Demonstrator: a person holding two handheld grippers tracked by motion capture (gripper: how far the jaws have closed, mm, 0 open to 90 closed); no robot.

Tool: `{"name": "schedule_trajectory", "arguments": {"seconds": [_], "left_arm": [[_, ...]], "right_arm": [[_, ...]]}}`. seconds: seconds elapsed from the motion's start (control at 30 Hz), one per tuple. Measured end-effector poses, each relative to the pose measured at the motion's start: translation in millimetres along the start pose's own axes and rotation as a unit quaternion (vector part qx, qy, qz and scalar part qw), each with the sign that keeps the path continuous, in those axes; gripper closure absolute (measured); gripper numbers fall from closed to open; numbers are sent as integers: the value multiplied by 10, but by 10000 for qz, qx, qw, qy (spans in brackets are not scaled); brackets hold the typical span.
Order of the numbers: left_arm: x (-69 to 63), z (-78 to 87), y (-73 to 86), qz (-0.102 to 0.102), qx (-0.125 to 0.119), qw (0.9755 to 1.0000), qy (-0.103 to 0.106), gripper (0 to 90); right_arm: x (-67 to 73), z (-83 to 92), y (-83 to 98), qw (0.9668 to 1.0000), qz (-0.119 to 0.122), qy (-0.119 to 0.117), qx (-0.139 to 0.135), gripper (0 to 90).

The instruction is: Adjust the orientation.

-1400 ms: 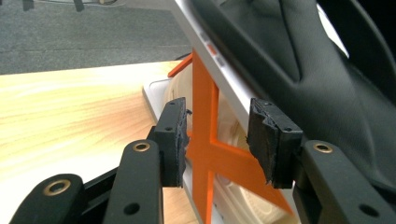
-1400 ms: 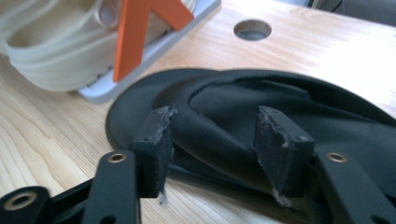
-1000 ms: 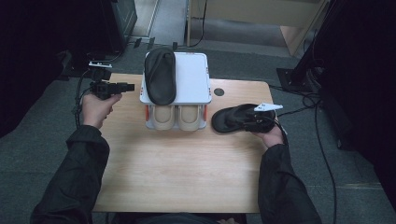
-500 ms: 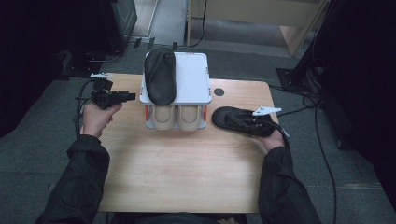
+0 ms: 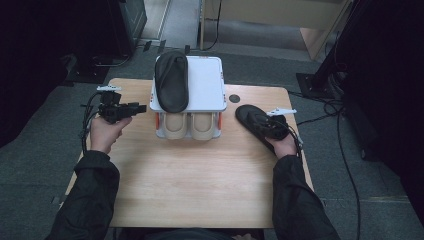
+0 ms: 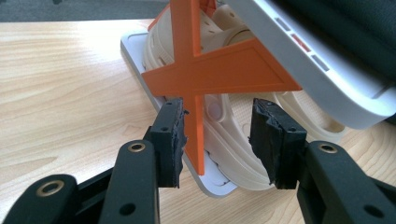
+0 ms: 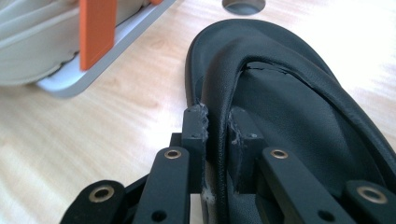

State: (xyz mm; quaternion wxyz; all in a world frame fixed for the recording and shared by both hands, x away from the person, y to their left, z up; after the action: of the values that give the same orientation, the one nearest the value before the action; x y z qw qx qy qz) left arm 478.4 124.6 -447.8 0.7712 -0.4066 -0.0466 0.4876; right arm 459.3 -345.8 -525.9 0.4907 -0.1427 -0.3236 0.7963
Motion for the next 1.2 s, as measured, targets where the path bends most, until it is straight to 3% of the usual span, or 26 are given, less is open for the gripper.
{"name": "schedule_trajectory", "arguments": {"seconds": [0.17, 0.23, 0.47, 0.63, 0.9, 1.1, 1.2], "left_arm": [[7, -45, 51, -1, 41, 10000, -32, 553], [21, -54, 71, -1, 75, 10000, -54, 553], [54, -54, 103, 74, -7, 10000, -18, 553], [60, -54, 139, 58, -9, 10000, -28, 551], [68, -59, 131, 13, -77, 10000, -42, 548], [72, -93, 153, -34, 18, 10000, -50, 545], [67, -96, 153, -46, 17, 10000, -33, 544]], "right_arm": [[14, -98, -76, 9998, -178, 60, -65, 759], [16, -98, -69, 9998, -207, 33, -50, 697], [48, 166, -50, 9996, -122, -45, -262, 713], [-51, 323, 38, 9992, -235, 100, -307, 759], [-192, 217, 169, 9991, -361, 227, -41, 775], [-142, 138, 195, 9991, -296, 254, 135, 788], [-98, 123, 191, 9994, -276, 158, 140, 786]]}}
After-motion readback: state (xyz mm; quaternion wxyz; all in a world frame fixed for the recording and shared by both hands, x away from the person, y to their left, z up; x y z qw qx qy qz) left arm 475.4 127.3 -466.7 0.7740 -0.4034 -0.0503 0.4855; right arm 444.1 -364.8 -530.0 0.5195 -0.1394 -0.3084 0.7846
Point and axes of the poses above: each handheld gripper's, and its own axes: z roughly backward along the jaws, y roughly out of its underside, x roughly to its left, the point moved 7 cm from there along -z, roughly forward along the jaws, and after that the axes turned 7 degrees about x, right-handed, at the moved point
